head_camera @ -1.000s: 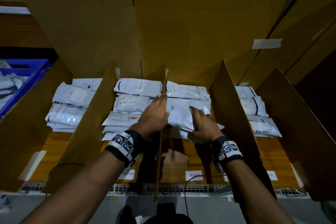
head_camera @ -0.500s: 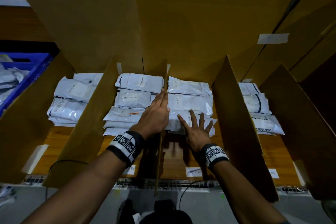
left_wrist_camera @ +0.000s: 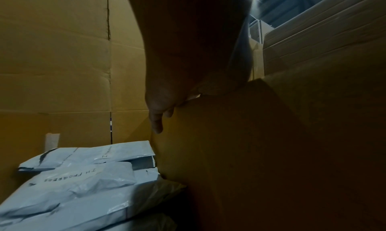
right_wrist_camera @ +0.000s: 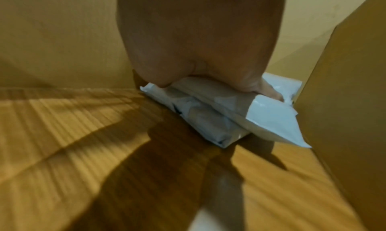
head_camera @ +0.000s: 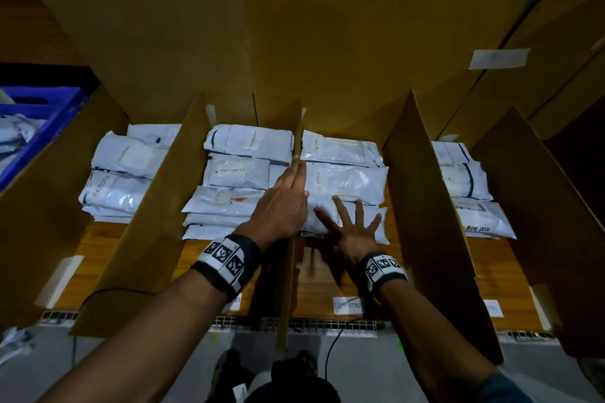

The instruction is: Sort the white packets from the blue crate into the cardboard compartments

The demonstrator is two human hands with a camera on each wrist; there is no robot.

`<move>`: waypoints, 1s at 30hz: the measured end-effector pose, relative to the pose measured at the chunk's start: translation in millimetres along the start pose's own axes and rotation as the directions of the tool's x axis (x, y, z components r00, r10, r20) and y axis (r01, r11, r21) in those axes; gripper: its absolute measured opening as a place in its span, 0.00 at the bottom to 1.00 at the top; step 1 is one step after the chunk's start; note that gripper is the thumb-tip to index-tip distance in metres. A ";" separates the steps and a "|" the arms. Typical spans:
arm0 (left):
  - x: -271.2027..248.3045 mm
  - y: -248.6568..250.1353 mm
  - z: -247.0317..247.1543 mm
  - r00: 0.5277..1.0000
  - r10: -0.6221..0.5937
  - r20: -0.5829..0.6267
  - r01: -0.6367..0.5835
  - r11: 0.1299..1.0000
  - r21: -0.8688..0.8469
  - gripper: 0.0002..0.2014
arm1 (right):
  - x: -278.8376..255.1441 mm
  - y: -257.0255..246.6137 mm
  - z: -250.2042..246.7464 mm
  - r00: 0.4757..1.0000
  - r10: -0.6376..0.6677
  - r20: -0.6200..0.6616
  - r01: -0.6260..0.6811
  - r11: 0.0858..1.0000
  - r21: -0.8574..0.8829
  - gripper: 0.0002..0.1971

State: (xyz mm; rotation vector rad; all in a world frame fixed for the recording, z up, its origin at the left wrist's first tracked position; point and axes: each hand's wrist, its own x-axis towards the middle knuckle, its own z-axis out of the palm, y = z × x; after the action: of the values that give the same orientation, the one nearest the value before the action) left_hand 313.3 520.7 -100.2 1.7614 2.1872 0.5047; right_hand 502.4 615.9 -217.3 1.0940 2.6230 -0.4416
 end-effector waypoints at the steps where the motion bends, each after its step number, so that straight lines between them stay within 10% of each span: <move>1: 0.4 0.1 0.1 1.000 -0.001 0.005 0.001 1.000 0.003 0.33 | -0.2 1.3 -1.9 1.000 -0.016 -0.003 0.016 1.000 0.000 0.50; 8: -0.6 -4.3 -1.1 1.000 -0.013 0.017 0.013 1.000 0.015 0.34 | -8.3 1.2 0.4 0.990 -0.128 -0.058 0.117 0.979 -0.165 0.53; 16: -2.9 -9.2 -2.8 1.000 -0.018 0.015 0.018 1.000 0.020 0.34 | -13.7 -8.8 -1.9 0.998 -0.062 0.023 0.065 0.982 -0.179 0.86; 22: -4.9 -10.1 -4.8 1.000 -0.007 -0.002 0.007 1.000 0.000 0.33 | -3.1 -4.8 -0.1 0.998 -0.062 -0.025 0.059 0.994 -0.094 0.42; 30: -49.7 -7.2 -34.5 0.994 -0.076 -0.076 0.068 0.992 -0.102 0.26 | -52.6 -21.0 -42.0 0.940 -0.036 -0.339 0.096 0.982 0.162 0.26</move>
State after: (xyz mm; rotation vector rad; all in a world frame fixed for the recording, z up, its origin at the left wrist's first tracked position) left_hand 302.7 467.6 -72.2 1.6317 2.2287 0.6646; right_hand 517.8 583.9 -156.4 1.2334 2.9730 -0.5545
